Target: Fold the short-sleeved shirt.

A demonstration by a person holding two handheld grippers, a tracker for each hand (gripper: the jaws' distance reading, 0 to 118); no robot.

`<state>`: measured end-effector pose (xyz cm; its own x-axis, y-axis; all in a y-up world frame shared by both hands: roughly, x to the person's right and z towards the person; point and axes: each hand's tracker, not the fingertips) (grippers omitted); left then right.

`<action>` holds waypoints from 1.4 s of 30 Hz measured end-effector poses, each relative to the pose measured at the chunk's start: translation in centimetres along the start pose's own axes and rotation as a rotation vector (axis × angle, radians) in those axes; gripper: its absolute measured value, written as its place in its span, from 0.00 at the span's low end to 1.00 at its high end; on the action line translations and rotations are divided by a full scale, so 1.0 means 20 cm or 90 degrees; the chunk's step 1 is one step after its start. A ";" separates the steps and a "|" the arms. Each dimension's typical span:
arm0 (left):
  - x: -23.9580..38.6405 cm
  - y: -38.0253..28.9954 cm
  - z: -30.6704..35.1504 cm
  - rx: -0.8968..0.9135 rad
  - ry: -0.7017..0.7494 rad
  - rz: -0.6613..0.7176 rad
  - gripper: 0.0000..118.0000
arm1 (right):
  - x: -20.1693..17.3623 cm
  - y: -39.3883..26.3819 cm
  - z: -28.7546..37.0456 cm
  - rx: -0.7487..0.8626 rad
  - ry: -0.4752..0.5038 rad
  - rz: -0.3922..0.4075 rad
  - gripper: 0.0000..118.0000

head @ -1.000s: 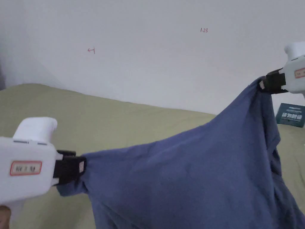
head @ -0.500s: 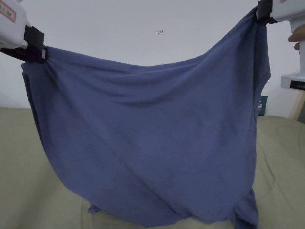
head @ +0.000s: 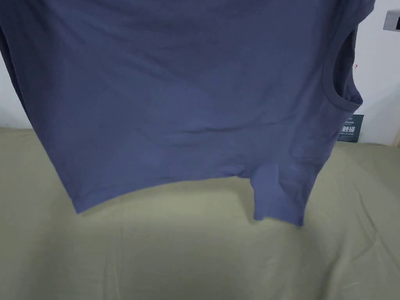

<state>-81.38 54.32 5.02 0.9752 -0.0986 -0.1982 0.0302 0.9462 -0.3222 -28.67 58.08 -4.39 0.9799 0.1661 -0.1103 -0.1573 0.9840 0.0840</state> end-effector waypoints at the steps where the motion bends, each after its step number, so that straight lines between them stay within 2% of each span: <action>1: -0.01 0.00 0.00 0.004 0.002 -0.005 0.00 | -0.01 0.00 0.01 -0.001 0.002 0.003 0.03; 7: 0.02 -0.15 0.07 -0.017 -0.010 -0.058 0.00 | -0.04 -0.12 0.13 -0.018 0.038 -0.010 0.03; 13: 0.05 -0.45 0.13 -0.080 -0.069 -0.065 0.00 | -0.05 -0.40 0.28 -0.110 0.090 -0.014 0.03; 17: 0.06 -0.63 0.18 -0.121 -0.109 -0.052 0.00 | -0.06 -0.56 0.40 -0.180 0.111 -0.039 0.03; 21: 0.09 -0.79 0.31 -0.148 -0.165 -0.073 0.00 | -0.07 -0.68 0.58 -0.181 0.142 -0.009 0.03; 25: 0.14 -0.98 0.50 -0.160 -0.177 -0.125 0.00 | -0.04 -0.80 0.79 -0.214 0.177 -0.051 0.03; 29: 0.26 -1.19 0.79 -0.171 -0.197 -0.158 0.00 | 0.01 -0.95 1.00 -0.239 0.190 -0.065 0.03; 32: 0.18 -1.32 0.86 -0.191 -0.214 -0.144 0.00 | 0.05 -1.08 1.12 -0.267 0.193 -0.100 0.03; 37: 0.11 -1.53 0.96 -0.221 -0.222 -0.183 0.00 | 0.09 -1.23 1.32 -0.282 0.212 -0.107 0.03; 42: 0.01 -1.71 1.00 -0.255 -0.239 -0.157 0.00 | 0.05 -1.33 1.52 -0.291 0.247 -0.140 0.03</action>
<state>-77.88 28.05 34.62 0.9629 -0.1161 0.2435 0.2515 0.7127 -0.6549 -19.80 30.15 23.33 0.8929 -0.1166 -0.4350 -0.0776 0.9116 -0.4037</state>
